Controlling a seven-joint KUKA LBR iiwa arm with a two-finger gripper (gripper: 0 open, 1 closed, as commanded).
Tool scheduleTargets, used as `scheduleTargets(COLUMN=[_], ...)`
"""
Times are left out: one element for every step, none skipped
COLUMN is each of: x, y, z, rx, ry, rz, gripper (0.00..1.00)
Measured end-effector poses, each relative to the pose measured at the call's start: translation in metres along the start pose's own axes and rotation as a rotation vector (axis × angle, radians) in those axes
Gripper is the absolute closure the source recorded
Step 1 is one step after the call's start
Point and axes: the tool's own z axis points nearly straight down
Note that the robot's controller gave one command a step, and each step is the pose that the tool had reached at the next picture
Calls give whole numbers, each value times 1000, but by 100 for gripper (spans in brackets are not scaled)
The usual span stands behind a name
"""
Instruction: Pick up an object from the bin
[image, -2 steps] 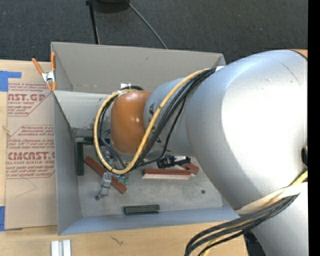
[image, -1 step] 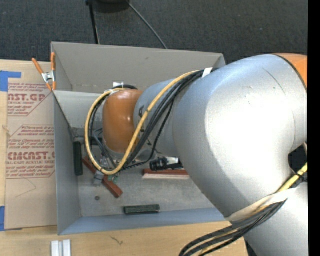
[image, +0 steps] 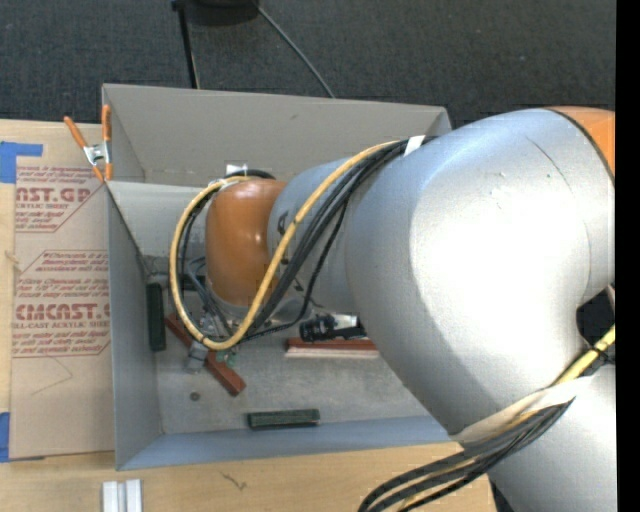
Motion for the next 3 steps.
scheduleTargets(x=[1, 2, 2], y=[-1, -2, 0], z=[-3, -16, -35], rx=[1, 4, 1], ry=[2, 8, 6], rz=[0, 0, -1], gripper=[100, 100, 100])
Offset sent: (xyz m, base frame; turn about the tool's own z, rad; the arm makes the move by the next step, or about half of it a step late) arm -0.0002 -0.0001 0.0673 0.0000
